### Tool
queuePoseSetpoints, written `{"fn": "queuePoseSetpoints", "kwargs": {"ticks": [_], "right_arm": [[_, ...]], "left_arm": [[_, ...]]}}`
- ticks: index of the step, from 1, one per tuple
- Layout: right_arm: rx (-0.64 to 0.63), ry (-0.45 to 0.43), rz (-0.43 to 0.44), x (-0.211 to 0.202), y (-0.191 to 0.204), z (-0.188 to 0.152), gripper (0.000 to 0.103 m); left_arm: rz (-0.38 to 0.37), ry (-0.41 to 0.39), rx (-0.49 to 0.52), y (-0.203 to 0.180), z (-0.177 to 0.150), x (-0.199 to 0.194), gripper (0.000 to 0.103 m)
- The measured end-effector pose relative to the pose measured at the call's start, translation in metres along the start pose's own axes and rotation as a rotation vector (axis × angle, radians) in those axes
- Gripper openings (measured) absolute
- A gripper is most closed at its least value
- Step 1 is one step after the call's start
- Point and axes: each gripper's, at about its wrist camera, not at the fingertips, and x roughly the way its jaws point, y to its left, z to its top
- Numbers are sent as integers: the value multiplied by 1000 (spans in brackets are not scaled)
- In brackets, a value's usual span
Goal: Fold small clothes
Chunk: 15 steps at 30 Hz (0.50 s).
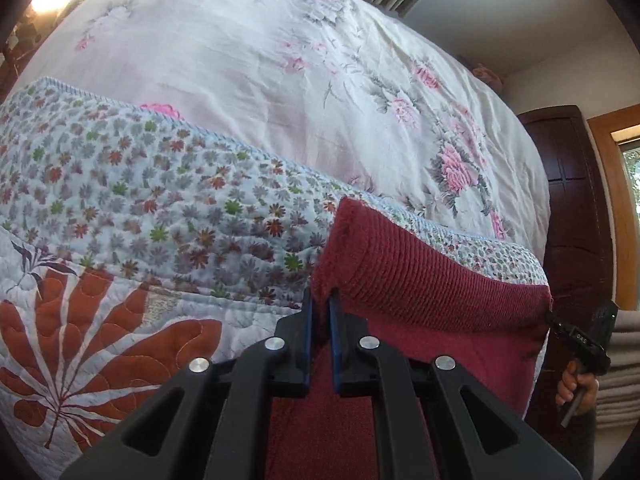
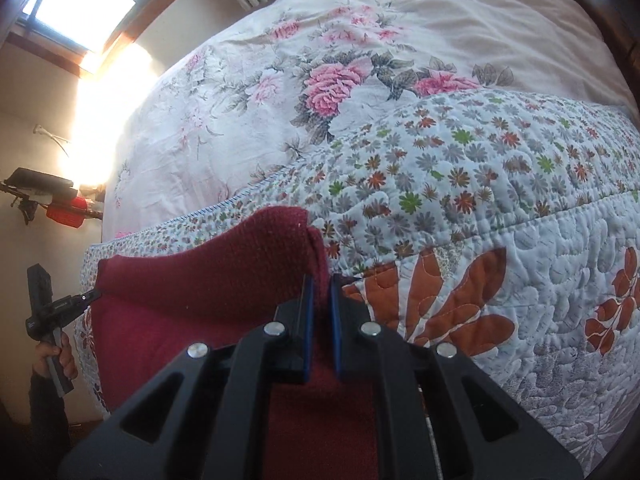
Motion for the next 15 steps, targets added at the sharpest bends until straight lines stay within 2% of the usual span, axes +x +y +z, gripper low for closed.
{"fn": "queuePoseSetpoints", "kwargs": {"ticks": [3,5,6,7,10,11,12,14,15], "right_arm": [[6,59,-28,18,-3,0,10],[0,61,-46,22,-4,0,19],[-2,58,-56,23,-6,-1,27],[-5,46,-63,21,-6,-2,29],[-29,-46,-56,-6,-2,-9,29],[-40,-85,-33,-18,2,-15,29],[-57,-112,-9,-28,8,-20,29],[-85,-149,34,-40,19,-37,29],[-85,-153,54,-41,23,-46,31]], "left_arm": [[20,38,-17,6,1,11,7],[19,46,-25,8,1,12,9],[27,34,-33,11,0,10,16],[37,14,-40,13,-1,5,25],[85,-103,-29,7,-8,-29,29],[72,-156,-8,-1,-14,-44,29],[28,-202,21,-11,-21,-58,32],[-106,-260,92,-32,-40,-75,39],[-147,-267,138,-44,-49,-78,45]]}}
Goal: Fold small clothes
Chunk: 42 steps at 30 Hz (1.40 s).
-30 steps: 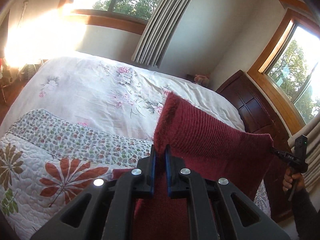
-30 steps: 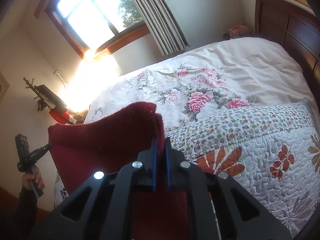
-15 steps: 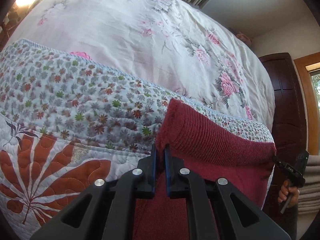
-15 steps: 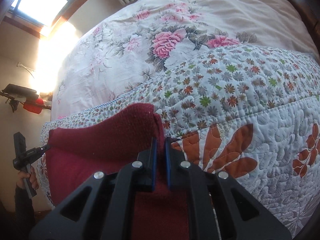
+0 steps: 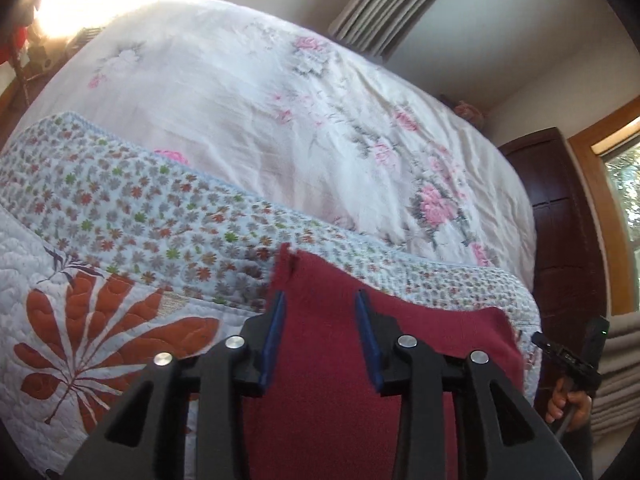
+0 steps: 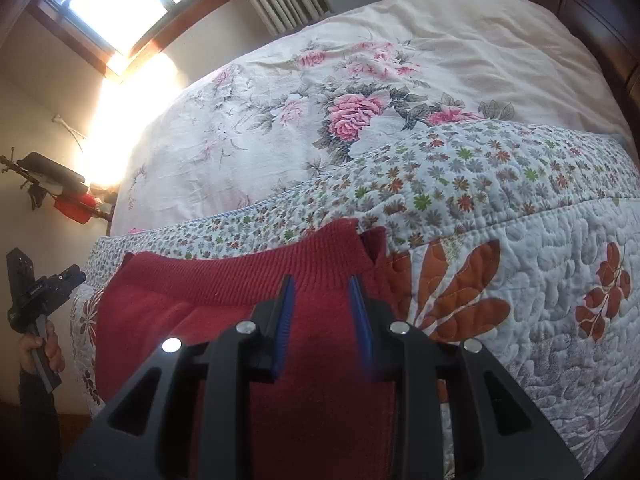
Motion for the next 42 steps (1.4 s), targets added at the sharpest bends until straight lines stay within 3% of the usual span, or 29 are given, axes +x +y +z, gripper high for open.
{"fn": "queuePoseSetpoints", "kwargs": {"ticks": [2,6,7,9,11,13,15,16,21,23,25,26,28,30,33,37,39,42], "right_arm": [[13,2,22,2,4,-18,31],[14,44,3,27,0,-51,29],[-1,30,2,28,-1,-55,29],[-2,12,2,19,-1,-59,28],[34,-32,61,-6,-1,-65,35],[39,-89,84,-34,1,-80,35],[48,-109,103,-49,1,-104,35],[52,-102,109,-51,1,-118,35],[82,7,23,-21,-17,-173,33],[93,2,-25,-25,-21,-181,35],[79,-29,-61,-44,-12,-184,35],[41,-50,-95,-55,-2,-187,38],[-79,-82,-169,-76,32,-195,44],[-256,-111,-246,-88,85,-209,62],[-589,-141,-318,-84,179,-245,79],[-992,-164,-390,-42,291,-299,81],[-1182,-180,-439,-12,336,-325,81],[-1366,-183,-520,33,379,-343,79]], "left_arm": [[-37,34,58,-16,-18,10,47],[74,128,46,4,-50,50,43],[86,139,36,13,-56,55,33],[74,126,8,24,-60,48,29],[24,87,-4,19,-62,24,31],[-41,22,32,5,-70,-8,37],[-115,-4,49,-2,-87,-29,50],[-133,7,59,-2,-99,-32,51],[-45,133,27,33,-156,3,49],[-64,115,30,40,-163,-1,46],[-112,106,-23,47,-161,-17,52],[-128,96,-48,53,-159,-27,57],[-146,72,-110,70,-154,-48,78],[-177,71,-198,94,-147,-63,85],[-286,136,-351,128,-131,-66,91],[-406,221,-452,150,-110,-49,92],[-425,239,-474,155,-101,-41,92],[-441,250,-468,157,-93,-36,93]]}}
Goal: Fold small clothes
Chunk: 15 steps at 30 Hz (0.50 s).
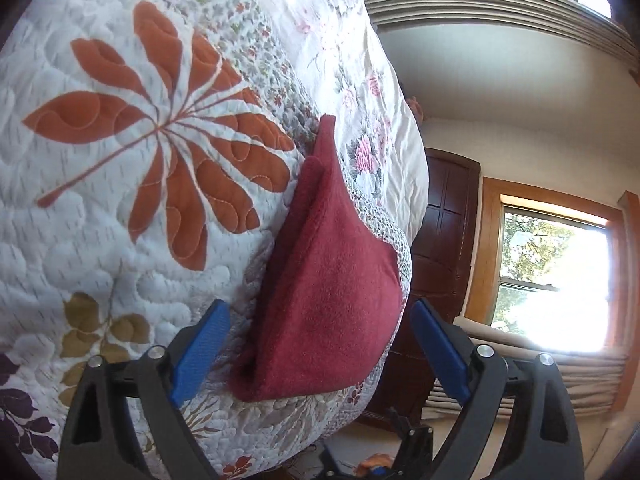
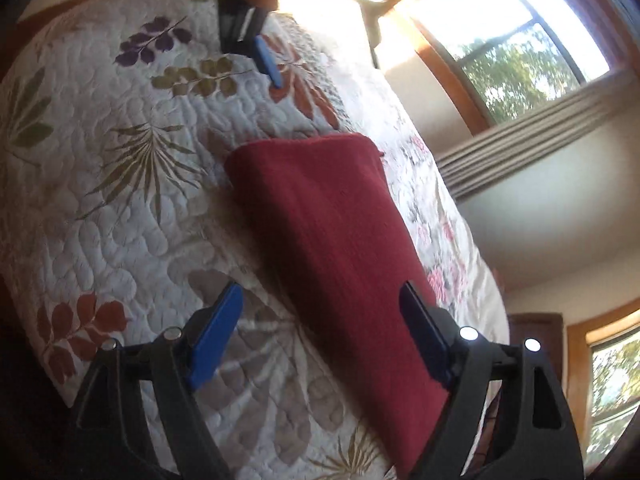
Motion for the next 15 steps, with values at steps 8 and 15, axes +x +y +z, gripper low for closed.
{"fn": "queuePoseSetpoints", "kwargs": {"ticks": [8,15], "right_arm": [[-205,73,-109,68,36,41,76],[-69,113,-35,84,11,64,18]], "left_arm": [[-66,54,-2,13,10,3,93],[-140,82,-52,17,24,14,94]]}}
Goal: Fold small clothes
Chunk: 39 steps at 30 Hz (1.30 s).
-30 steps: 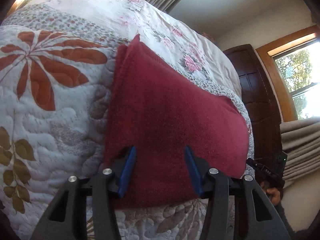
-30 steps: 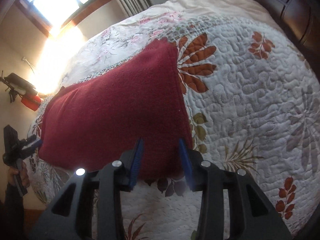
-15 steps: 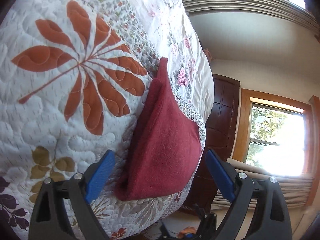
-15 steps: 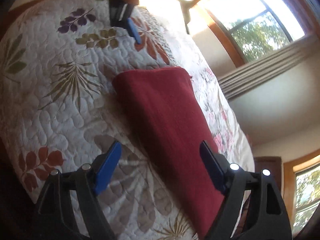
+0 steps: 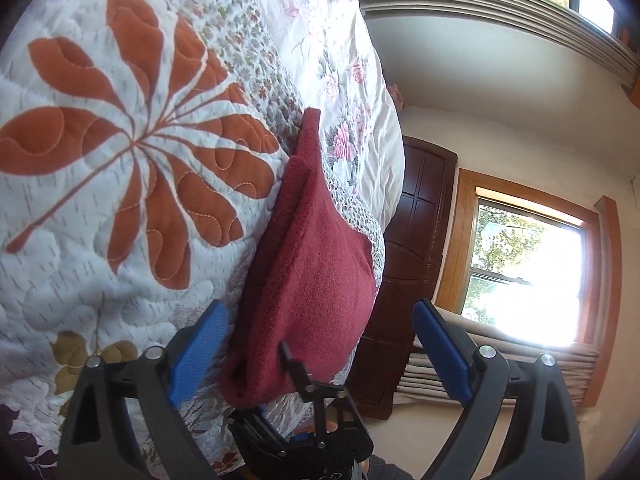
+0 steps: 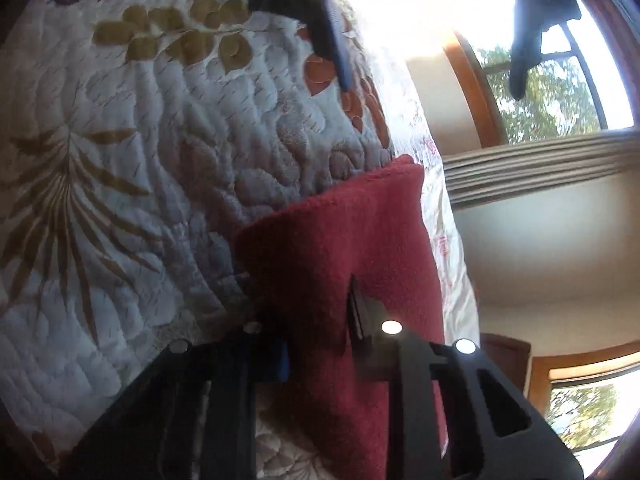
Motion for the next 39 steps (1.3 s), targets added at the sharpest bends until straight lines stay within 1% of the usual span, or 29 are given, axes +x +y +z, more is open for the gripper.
{"fn": "queuePoseSetpoints", "kwargs": {"ticks": [3,8,12,16,17,18,19,21,22,23,25,27,31,35,37,39], "right_arm": [[92,-43,12,-22,-29,1,16],[219,-83,18,-44,-77,2,15],[269,-100,41,-47,-98,1,12],[289,-110,60,-50,-100,-3,11],[293,-112,64,-52,-99,-2,11],[300,-114,68,-53,-101,-4,10],[309,-118,69,-54,-98,-13,10],[337,-130,69,-58,-105,-15,10],[352,-136,68,-62,-108,-14,9],[370,-142,67,-65,-113,-15,9],[408,-155,68,-68,-122,-20,9],[440,-166,67,-69,-131,-22,9],[534,-190,75,-75,-151,-33,9],[683,-226,85,-87,-183,-59,9],[774,-243,97,-93,-202,-77,9],[848,-258,90,-97,-219,-95,9]], "left_arm": [[-18,27,-32,1,8,11,96],[-3,92,-40,-12,27,45,98],[59,160,-32,-25,43,85,99],[138,229,-43,-33,57,122,98],[153,238,-46,-34,59,127,97],[162,232,-40,-36,61,130,92],[171,228,-24,-40,63,132,67],[198,236,-8,-46,65,134,36],[209,238,8,-51,66,134,23],[220,235,24,-56,65,134,19],[238,225,51,-69,64,133,17],[248,214,84,-85,62,134,17],[244,203,152,-126,57,142,16],[255,205,232,-179,47,163,16],[271,210,272,-205,41,178,16],[291,219,309,-231,34,196,16]]}}
